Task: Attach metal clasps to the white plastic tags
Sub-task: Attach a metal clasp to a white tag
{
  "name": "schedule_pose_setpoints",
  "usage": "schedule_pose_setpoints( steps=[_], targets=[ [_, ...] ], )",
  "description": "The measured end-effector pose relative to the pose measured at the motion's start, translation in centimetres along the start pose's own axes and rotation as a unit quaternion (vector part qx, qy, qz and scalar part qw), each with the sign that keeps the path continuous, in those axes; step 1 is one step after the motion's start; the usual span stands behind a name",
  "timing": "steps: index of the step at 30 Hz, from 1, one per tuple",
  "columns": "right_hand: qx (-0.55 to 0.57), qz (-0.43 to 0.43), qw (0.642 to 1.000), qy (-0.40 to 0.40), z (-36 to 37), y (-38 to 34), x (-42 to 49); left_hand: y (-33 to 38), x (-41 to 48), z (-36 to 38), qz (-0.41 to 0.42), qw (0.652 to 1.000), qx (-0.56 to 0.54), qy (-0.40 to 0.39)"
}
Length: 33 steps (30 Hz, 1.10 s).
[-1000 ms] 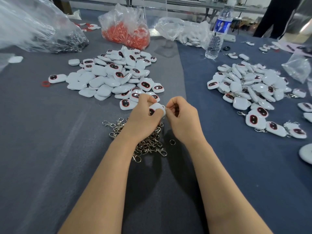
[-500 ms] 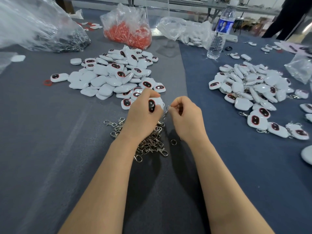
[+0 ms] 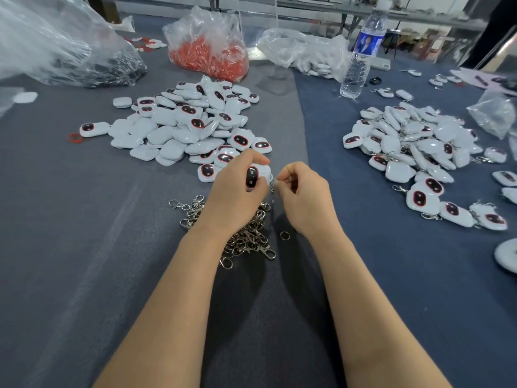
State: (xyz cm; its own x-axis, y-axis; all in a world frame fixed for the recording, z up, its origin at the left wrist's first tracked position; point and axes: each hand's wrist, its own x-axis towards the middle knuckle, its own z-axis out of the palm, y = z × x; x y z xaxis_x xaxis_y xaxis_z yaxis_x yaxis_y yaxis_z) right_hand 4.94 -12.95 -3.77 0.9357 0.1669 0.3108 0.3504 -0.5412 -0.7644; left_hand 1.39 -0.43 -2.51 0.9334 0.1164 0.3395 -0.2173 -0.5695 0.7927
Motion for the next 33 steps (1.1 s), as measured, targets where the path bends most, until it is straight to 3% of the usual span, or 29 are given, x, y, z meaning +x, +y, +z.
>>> schedule_pose_setpoints(
  steps=[26,33],
  targets=[
    [-0.04,-0.04,0.997,-0.048,0.1,0.3,0.0,-0.6,0.2,0.2,-0.032,0.999,-0.005,-0.01],
    [-0.052,-0.02,0.995,-0.081,-0.4,0.7,0.3,-0.9,0.2,0.3,-0.01,0.999,0.014,-0.049]
  ],
)
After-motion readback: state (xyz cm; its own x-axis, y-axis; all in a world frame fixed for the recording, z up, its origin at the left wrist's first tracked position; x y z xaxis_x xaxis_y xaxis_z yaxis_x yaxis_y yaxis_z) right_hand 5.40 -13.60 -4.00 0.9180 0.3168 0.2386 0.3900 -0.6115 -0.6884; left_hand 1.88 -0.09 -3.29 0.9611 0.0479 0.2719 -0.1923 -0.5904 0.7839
